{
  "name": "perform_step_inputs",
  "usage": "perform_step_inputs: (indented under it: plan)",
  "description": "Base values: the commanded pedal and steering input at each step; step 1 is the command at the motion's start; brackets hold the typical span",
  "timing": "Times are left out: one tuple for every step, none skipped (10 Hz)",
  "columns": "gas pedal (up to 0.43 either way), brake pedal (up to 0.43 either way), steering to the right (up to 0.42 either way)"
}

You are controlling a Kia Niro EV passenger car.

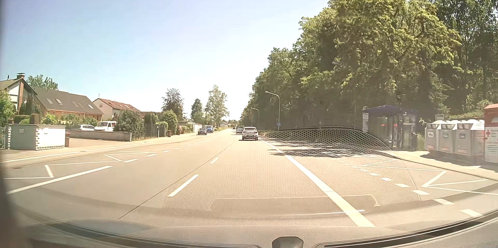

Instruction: Follow the waypoints while adhering to traffic rules and regulations

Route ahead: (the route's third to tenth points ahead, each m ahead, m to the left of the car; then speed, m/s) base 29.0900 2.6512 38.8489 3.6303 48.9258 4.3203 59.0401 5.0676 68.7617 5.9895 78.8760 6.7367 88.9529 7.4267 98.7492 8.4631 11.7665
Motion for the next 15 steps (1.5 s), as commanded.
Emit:
perform_step_inputs:
  plan:
    - [0.059, 0.030, -0.008]
    - [0.059, 0.030, -0.008]
    - [0.059, 0.030, -0.008]
    - [0.059, 0.030, -0.009]
    - [0.059, 0.030, -0.011]
    - [0.059, 0.030, -0.011]
    - [0.059, 0.030, -0.011]
    - [0.059, 0.030, -0.011]
    - [0.059, 0.030, -0.011]
    - [0.059, 0.030, -0.011]
    - [0.059, 0.030, -0.011]
    - [0.059, 0.030, -0.011]
    - [0.059, 0.030, -0.010]
    - [0.059, 0.030, -0.011]
    - [0.059, 0.030, -0.010]
